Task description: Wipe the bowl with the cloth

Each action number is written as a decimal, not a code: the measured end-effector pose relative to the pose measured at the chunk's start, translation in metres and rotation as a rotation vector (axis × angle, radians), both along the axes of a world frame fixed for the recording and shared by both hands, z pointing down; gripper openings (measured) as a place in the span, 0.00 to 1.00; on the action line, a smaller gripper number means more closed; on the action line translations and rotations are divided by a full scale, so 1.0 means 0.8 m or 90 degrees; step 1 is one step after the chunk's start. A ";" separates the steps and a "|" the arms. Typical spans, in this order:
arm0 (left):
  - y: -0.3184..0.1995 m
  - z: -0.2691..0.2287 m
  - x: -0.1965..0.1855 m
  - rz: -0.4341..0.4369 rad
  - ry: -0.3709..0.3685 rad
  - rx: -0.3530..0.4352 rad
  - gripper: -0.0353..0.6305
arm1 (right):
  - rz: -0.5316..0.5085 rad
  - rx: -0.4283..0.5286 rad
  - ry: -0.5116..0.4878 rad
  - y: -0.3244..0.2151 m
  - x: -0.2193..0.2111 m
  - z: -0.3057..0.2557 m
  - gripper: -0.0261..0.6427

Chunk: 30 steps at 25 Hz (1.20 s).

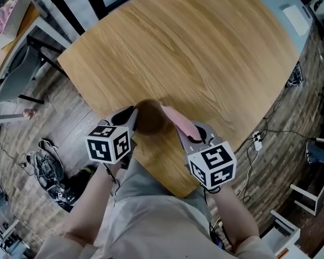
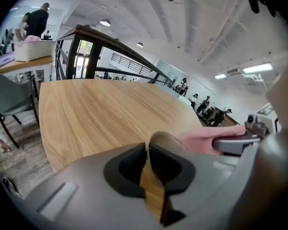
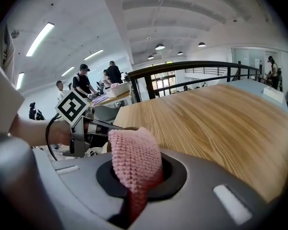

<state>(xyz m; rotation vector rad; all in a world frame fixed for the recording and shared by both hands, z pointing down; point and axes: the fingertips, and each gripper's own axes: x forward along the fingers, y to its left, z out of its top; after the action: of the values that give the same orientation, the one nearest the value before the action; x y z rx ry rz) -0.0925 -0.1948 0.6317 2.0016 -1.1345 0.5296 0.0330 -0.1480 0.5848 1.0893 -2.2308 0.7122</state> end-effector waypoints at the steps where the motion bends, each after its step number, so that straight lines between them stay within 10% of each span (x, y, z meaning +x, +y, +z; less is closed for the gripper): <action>1: -0.001 0.003 0.000 -0.005 0.006 -0.007 0.09 | -0.001 -0.004 0.000 0.001 -0.001 0.003 0.06; 10: -0.001 0.030 -0.011 -0.040 0.010 -0.045 0.09 | 0.016 -0.018 0.007 0.003 -0.004 0.014 0.06; 30: 0.009 -0.064 -0.031 -0.077 -0.011 0.058 0.23 | 0.046 0.051 -0.004 0.004 0.009 -0.062 0.06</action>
<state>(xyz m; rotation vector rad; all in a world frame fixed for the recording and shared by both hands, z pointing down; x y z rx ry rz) -0.1170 -0.1872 0.5809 1.9938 -1.3010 0.4407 0.0400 -0.1447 0.5353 1.2132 -2.2521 0.6631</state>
